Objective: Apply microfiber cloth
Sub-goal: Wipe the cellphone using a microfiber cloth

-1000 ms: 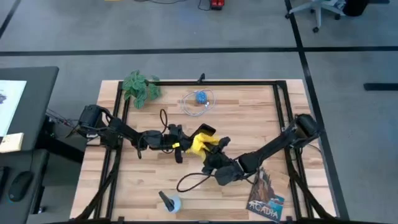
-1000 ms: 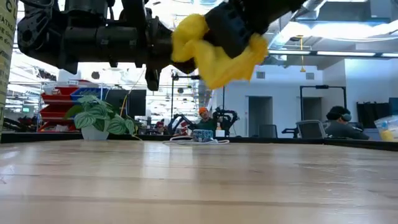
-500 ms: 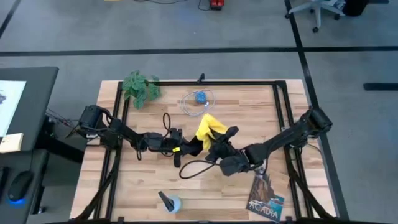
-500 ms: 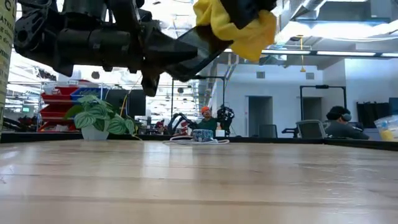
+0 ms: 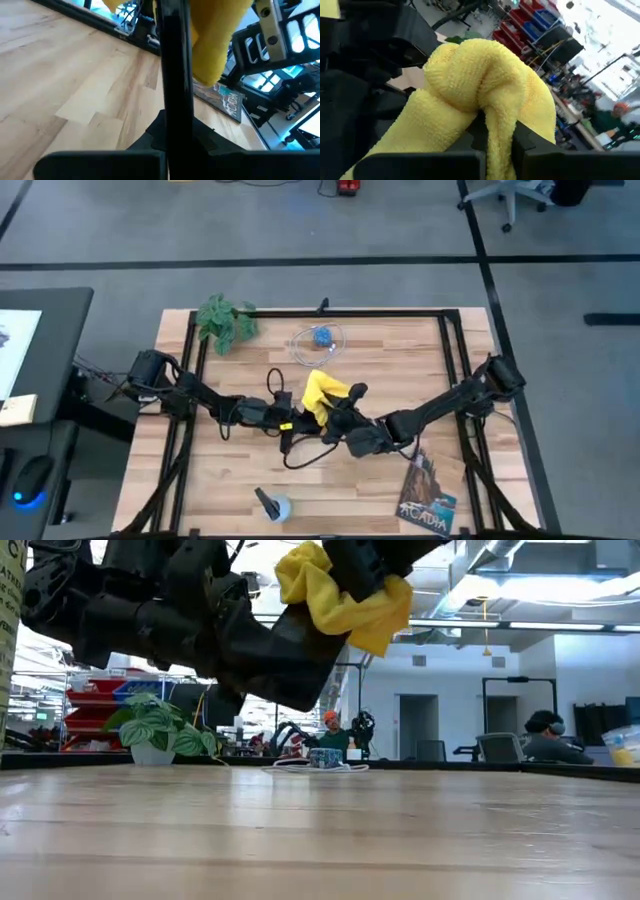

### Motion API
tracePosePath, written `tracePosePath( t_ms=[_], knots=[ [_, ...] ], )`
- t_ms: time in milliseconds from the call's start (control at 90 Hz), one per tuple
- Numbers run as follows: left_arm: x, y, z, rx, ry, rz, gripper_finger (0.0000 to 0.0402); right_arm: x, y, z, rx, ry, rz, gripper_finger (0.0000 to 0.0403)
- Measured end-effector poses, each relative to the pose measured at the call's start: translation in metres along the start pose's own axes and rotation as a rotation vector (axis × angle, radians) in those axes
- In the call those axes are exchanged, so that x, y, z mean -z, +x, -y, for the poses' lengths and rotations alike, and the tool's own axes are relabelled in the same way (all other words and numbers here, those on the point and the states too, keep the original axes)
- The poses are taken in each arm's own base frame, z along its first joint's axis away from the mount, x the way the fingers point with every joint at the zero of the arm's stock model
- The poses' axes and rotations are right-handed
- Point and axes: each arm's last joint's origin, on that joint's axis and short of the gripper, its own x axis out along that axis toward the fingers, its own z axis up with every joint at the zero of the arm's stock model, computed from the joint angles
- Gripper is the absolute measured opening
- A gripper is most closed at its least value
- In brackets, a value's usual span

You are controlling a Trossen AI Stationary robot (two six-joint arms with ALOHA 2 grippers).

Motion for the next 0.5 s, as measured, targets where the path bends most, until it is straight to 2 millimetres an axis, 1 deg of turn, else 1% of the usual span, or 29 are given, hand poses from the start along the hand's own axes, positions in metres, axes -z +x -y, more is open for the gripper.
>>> tracePosePath(
  t_ms=[111,267,378,500],
  knots=[
    [-0.002,0.000,0.001,-0.009,-0.002,0.022,0.0006,-0.001,-0.005,0.008,0.074,-0.056,-0.027,0.0009],
    [-0.009,0.000,0.004,0.001,-0.012,0.078,0.0006,-0.010,-0.013,0.030,0.160,-0.083,-0.050,0.0009],
    [-0.008,0.001,0.003,0.003,-0.007,0.065,0.0006,-0.017,-0.023,0.046,0.211,-0.083,-0.061,0.0009],
    [-0.009,0.001,0.001,-0.008,-0.009,0.062,0.0006,-0.025,-0.037,0.061,0.228,-0.060,-0.049,0.0009]
  ],
)
